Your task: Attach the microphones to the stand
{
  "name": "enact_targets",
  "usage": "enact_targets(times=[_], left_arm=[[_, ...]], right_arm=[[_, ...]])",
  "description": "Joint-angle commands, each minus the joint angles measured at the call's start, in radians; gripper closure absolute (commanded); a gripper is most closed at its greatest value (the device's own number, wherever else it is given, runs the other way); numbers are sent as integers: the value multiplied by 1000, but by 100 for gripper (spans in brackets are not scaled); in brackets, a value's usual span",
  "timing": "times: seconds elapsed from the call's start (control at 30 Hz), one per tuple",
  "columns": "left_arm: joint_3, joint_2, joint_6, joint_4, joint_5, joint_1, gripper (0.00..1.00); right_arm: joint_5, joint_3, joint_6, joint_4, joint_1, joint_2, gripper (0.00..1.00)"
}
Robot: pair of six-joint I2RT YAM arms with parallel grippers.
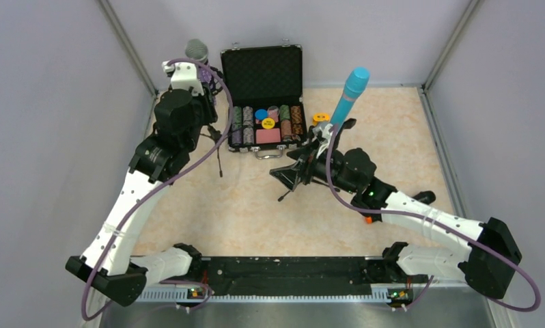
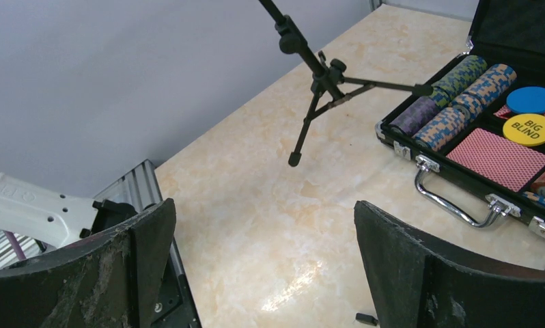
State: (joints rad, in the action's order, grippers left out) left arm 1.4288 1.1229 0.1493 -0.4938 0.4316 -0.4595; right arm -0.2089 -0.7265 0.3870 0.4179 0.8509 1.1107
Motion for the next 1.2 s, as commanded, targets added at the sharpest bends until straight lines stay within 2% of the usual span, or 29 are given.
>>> enact_targets(times=[0.0, 0.27, 0.63, 1.03, 1.17], left_arm=[[118, 13, -47, 125, 112, 22, 100], [139, 40, -32, 109, 130, 123, 100], [77, 111, 62, 45, 3, 292, 100], [-53, 114, 106, 100, -117, 363, 100], [-84, 112, 102, 105, -87, 363, 100]], right_arm=[[-21, -5, 19, 8, 10, -33, 1], [-17, 2, 15, -33, 10, -52, 1], [-21, 19, 5, -63, 10, -51, 1], [-34, 24, 17, -57, 10, -28, 1], [-26, 33, 21, -68, 10, -34, 1]])
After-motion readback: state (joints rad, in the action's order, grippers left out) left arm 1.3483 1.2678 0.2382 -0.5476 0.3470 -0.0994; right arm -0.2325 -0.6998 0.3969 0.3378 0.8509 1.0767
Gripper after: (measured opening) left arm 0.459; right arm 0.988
